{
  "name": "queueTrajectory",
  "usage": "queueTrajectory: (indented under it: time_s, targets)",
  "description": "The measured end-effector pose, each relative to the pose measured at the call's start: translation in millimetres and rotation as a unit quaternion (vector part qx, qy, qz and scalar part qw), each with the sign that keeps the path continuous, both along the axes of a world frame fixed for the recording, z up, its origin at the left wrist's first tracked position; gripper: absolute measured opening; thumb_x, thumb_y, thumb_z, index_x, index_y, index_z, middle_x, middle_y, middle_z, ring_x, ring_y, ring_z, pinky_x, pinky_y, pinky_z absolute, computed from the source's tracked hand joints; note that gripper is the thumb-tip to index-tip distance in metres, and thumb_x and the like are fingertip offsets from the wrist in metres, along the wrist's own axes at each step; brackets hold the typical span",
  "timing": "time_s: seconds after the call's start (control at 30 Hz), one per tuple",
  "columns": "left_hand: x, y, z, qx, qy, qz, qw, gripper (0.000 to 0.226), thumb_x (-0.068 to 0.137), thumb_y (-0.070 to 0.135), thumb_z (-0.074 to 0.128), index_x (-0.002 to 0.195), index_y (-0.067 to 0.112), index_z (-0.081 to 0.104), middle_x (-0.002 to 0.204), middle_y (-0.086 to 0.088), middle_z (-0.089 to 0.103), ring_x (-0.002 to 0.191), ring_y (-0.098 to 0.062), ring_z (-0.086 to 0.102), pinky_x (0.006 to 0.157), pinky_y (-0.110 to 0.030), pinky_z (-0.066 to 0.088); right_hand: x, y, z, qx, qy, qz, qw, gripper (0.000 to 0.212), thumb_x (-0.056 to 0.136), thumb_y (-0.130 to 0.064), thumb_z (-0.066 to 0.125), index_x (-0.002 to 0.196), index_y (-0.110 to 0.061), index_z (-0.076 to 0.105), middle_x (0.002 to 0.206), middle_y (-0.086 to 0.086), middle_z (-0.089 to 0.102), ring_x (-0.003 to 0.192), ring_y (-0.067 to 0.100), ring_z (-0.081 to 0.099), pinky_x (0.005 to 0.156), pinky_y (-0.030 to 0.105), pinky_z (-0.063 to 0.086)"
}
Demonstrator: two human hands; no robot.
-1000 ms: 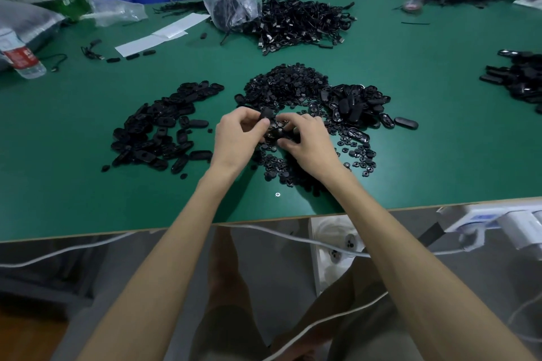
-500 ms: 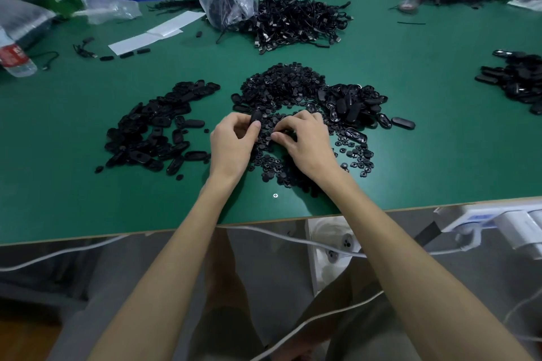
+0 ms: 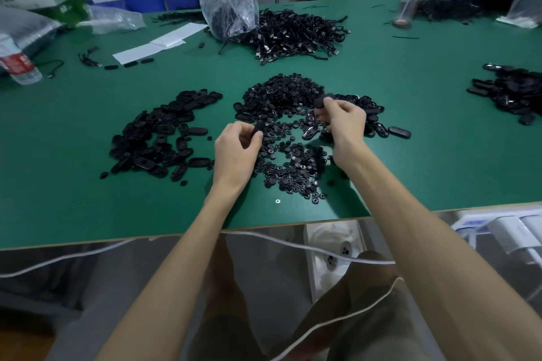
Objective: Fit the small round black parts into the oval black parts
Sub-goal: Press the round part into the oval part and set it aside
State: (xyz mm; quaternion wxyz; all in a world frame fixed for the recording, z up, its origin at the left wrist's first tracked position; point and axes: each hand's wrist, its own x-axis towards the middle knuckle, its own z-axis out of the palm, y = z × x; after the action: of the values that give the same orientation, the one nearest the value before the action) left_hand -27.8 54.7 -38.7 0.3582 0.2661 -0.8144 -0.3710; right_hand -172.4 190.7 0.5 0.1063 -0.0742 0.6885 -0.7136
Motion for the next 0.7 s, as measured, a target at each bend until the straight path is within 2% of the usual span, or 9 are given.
queueTrajectory:
  time_s: [0.1,0.17,0.33,0.43,0.5,0.57,0.67,0.7]
  targets:
    - [0,0,0,-0.002,-0.002,0.000,1.000,0.007,0.100,0.025,0.069,0.097,0.021,0.063,0.099,-0.004,0.068,0.084,-0.007,0.061,0.071,-0.004,0.043,-6,6,1,-0.010,0.000,0.026,1.000,0.019,0.099,-0.017,0.066,0.113,-0.005,0.068,0.106,0.010,0.074,0.086,0.012,0.063,0.083,0.028,0.051]
    - [0,0,0,-0.002,-0.003,-0.001,1.000,0.007,0.100,0.025,0.069,0.097,0.022,0.063,0.098,-0.004,0.067,0.085,-0.007,0.062,0.072,-0.005,0.044,-9,10,4,-0.071,-0.022,0.026,0.997,0.020,0.101,-0.016,0.064,0.115,-0.002,0.067,0.102,0.009,0.075,0.085,0.012,0.065,0.082,0.027,0.054]
    - [1,1,1,-0.004,-0.008,-0.004,1.000,0.007,0.100,0.026,0.068,0.097,0.022,0.063,0.099,-0.003,0.067,0.088,-0.013,0.063,0.074,-0.010,0.044,-14,7,8,-0.153,-0.074,-0.010,0.985,0.012,0.104,-0.012,0.059,0.108,-0.001,0.064,0.090,0.005,0.070,0.077,0.013,0.064,0.079,0.025,0.056]
    - [1,2,1,-0.005,-0.011,-0.005,1.000,0.007,0.100,0.025,0.068,0.098,0.021,0.063,0.099,-0.003,0.067,0.087,-0.011,0.062,0.073,-0.009,0.043,-8,2,4,-0.082,-0.029,0.005,0.996,0.021,0.102,-0.015,0.061,0.117,0.000,0.063,0.098,0.007,0.072,0.084,0.014,0.066,0.084,0.028,0.057]
    - [3,2,2,-0.008,-0.013,-0.005,1.000,0.007,0.100,0.025,0.068,0.097,0.021,0.063,0.099,-0.003,0.067,0.085,-0.009,0.061,0.072,-0.007,0.043,-12,1,5,-0.017,0.026,0.015,0.999,0.017,0.101,-0.016,0.063,0.114,-0.005,0.063,0.104,0.011,0.073,0.087,0.015,0.067,0.086,0.031,0.058]
    - [3,2,2,-0.010,-0.013,-0.005,1.000,0.007,0.100,0.025,0.068,0.097,0.021,0.063,0.098,-0.002,0.067,0.084,-0.007,0.060,0.072,-0.006,0.043,-21,5,12,0.030,0.062,0.029,0.997,0.009,0.099,-0.013,0.064,0.108,-0.009,0.064,0.105,0.013,0.075,0.085,0.015,0.068,0.080,0.029,0.059]
    - [2,3,3,-0.013,-0.017,-0.004,1.000,0.007,0.100,0.025,0.068,0.098,0.020,0.063,0.100,-0.003,0.066,0.087,-0.014,0.061,0.078,-0.017,0.047,-36,13,18,-0.036,0.004,0.022,0.999,0.001,0.100,-0.009,0.065,0.100,-0.009,0.063,0.095,0.009,0.075,0.075,0.013,0.070,0.075,0.024,0.060]
    - [1,4,3,-0.013,-0.019,-0.005,1.000,0.008,0.100,0.026,0.068,0.098,0.020,0.063,0.100,-0.003,0.066,0.089,-0.015,0.062,0.080,-0.022,0.048,-41,14,17,-0.022,0.006,0.015,1.000,0.002,0.100,-0.009,0.065,0.101,-0.008,0.064,0.094,0.009,0.074,0.075,0.013,0.069,0.076,0.025,0.060]
